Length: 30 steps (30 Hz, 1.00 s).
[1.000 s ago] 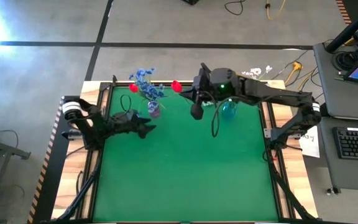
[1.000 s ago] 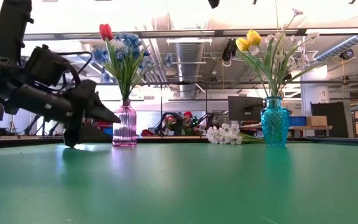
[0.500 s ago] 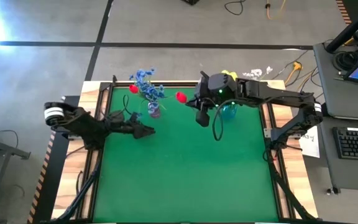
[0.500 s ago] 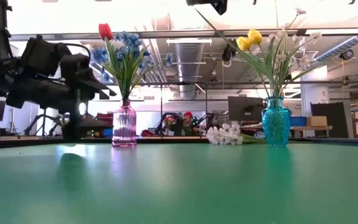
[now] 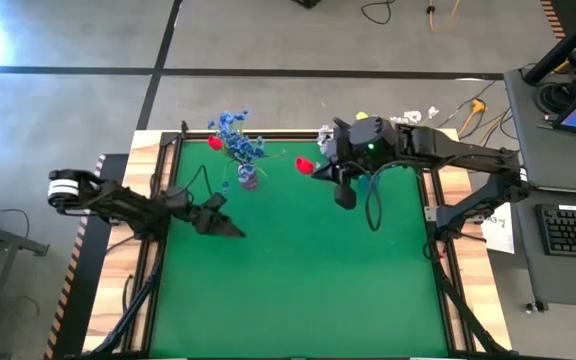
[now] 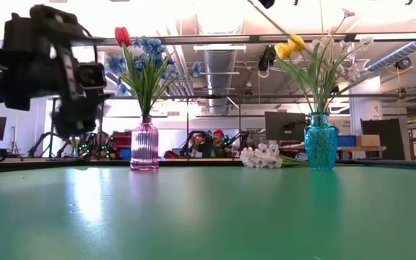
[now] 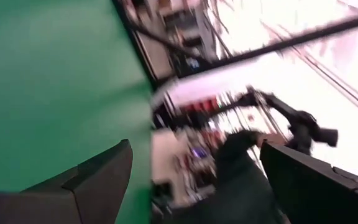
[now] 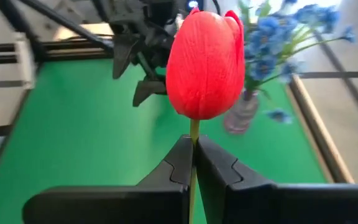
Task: Sort flowers into vase by color
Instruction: Put the red tulip into the purple vase
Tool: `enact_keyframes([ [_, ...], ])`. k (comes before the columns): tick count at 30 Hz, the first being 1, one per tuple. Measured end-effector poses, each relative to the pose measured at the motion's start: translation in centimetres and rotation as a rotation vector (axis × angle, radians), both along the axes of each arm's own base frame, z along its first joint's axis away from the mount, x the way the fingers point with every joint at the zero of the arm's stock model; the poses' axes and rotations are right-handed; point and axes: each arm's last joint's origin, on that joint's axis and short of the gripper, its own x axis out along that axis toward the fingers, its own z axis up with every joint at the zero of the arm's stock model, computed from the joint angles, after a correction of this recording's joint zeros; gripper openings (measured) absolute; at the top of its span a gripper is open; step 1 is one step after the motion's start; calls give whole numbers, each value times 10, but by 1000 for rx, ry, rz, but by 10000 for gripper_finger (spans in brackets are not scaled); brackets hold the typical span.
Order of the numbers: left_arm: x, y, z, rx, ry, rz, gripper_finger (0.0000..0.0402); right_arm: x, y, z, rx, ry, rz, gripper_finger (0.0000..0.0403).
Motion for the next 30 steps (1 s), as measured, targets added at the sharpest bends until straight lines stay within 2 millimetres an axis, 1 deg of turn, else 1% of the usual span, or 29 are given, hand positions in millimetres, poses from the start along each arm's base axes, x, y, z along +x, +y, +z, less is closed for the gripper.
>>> enact_keyframes([
  [5,0,-34,3,-41,1,-85,342,-11,14,3,21,-33,46,9],
  [8,-2,-52,3,-15,-16,-60,342,-13,25,-1,12,-94,81,9],
  [11,-3,-66,3,74,-43,2,341,-12,37,-7,-1,-167,127,9],
  [14,6,-76,12,201,-106,54,338,-9,47,-18,-16,-235,169,9],
  [17,21,-82,22,350,-136,105,331,-2,57,-33,-34,-308,206,9],
  [20,40,-88,36,551,-167,141,322,6,66,-49,-73,-434,246,9],
  [24,62,-93,51,855,-162,218,315,14,78,-74,-103,-683,278,9],
  [26,70,-94,60,964,-162,269,314,16,84,-87,-110,-775,288,9],
  [27,72,-94,61,1016,-144,294,314,16,86,-92,-113,-812,295,9],
  [30,77,-92,66,1138,-83,360,314,17,92,-98,-107,-879,308,9],
])
